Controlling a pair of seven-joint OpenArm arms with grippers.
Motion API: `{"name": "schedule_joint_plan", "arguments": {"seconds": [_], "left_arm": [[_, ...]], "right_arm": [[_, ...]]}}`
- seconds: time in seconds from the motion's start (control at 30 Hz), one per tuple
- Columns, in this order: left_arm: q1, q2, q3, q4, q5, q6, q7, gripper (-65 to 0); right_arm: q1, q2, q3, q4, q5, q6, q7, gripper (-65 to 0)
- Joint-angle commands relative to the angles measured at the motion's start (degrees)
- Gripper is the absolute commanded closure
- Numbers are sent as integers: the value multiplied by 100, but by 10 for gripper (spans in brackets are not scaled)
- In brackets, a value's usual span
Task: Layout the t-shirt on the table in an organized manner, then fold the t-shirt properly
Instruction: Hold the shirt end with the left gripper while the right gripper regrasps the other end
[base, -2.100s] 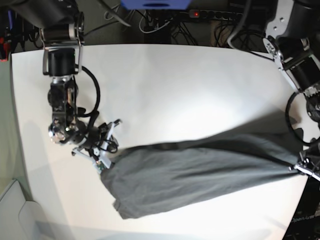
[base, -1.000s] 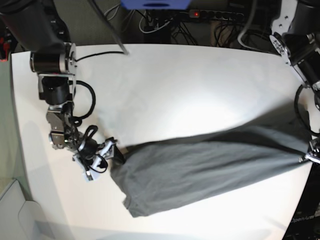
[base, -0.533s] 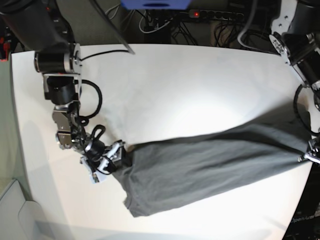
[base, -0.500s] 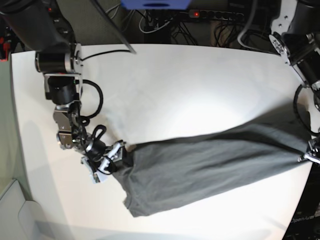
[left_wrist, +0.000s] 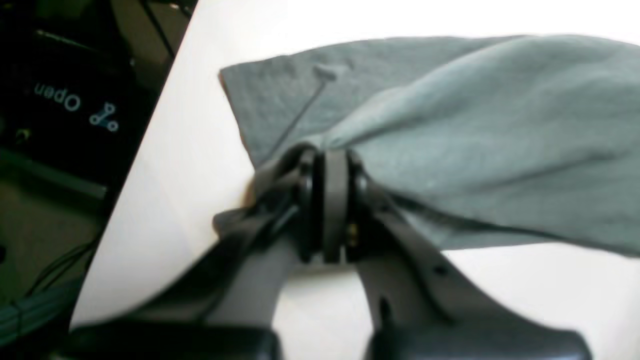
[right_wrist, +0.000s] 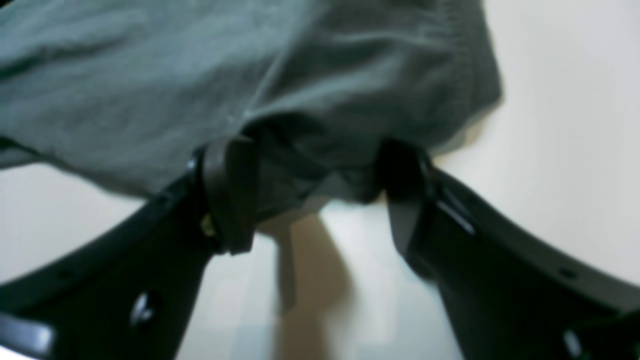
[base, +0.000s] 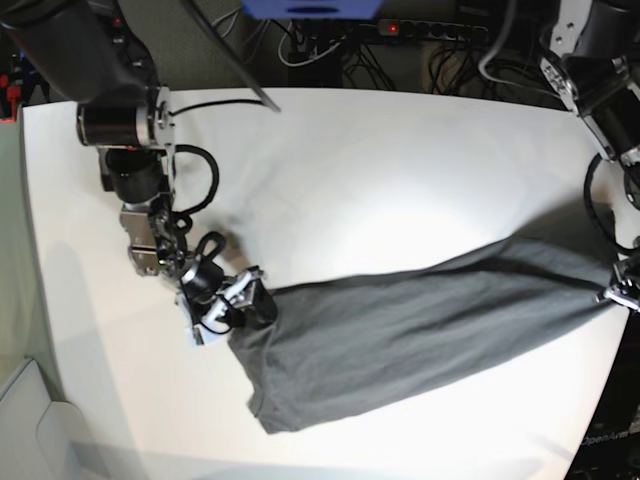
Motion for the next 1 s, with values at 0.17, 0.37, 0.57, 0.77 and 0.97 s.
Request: {"name": "schedule_joint_plan", "arguments": {"seconds": [0.17, 0.37, 0.57, 0.77, 0.97], "left_arm": [[-16, -146, -20, 103, -57, 14, -110, -4], [-7, -128, -28, 182, -92, 5, -49, -4], [1, -111, -46, 824, -101, 5, 373, -4], [-7, 83, -213, 1650, -109, 5, 821, -4], [-7, 109, -204, 1958, -391, 5, 944, -4]], "right_arm": [[172, -55, 4, 53, 29, 38, 74, -100], [163, -20, 48, 273, 64, 38, 22, 0], [-514, 261, 65, 1987, 82, 38, -690, 0], [-1253, 367, 469, 4036, 82, 38, -1675, 0], [-1587, 384, 821, 5486, 64, 38, -2484, 0]]}}
